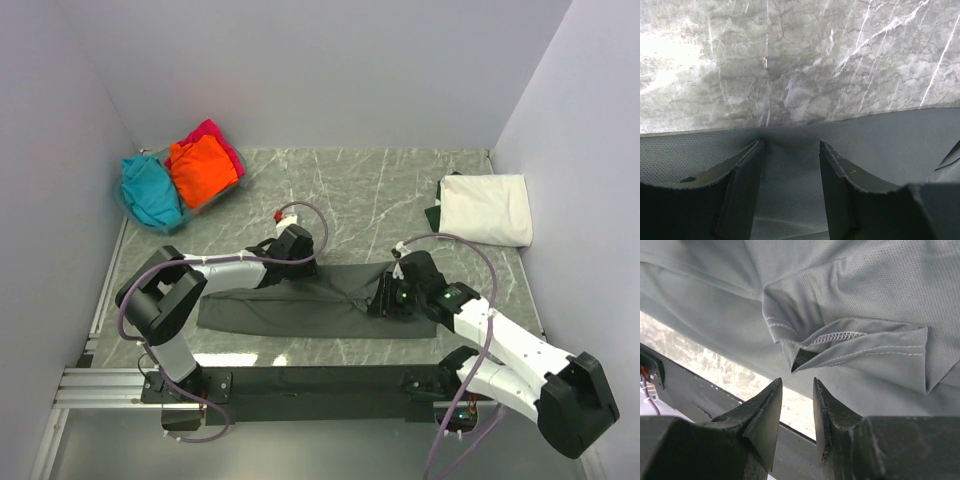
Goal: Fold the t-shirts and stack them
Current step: Fold the tshirt
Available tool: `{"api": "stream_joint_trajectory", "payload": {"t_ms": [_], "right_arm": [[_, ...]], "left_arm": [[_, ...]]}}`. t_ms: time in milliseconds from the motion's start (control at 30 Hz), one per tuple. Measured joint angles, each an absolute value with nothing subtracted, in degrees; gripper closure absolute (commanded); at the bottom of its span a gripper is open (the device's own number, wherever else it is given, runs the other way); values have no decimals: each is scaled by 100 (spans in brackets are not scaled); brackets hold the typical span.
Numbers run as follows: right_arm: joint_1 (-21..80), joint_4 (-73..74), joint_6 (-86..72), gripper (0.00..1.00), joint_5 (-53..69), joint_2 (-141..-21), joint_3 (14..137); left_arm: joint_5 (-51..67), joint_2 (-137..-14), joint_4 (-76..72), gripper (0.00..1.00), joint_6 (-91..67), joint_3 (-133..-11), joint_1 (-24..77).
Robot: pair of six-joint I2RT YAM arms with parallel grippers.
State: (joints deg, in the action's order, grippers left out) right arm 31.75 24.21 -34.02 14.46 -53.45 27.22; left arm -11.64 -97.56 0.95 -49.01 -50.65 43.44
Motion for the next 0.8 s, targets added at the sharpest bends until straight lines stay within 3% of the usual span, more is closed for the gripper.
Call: {"api": "stream_joint_trajectory", "payload": {"t_ms": [533, 633, 800], "right_arm": [[3205, 2377, -3247, 52, 617, -5485, 3712], [3197, 2383, -3192, 45, 248, -5778, 3909], [2880, 2357, -3039, 44, -67, -6545, 4198]], "left_arm": [[-1166, -9813, -34, 45, -4904, -5065, 4370], [-1184, -9813, -40, 44, -4906, -5061, 4375], [-1260, -9793, -143, 43, -4936, -4982, 4397]]}}
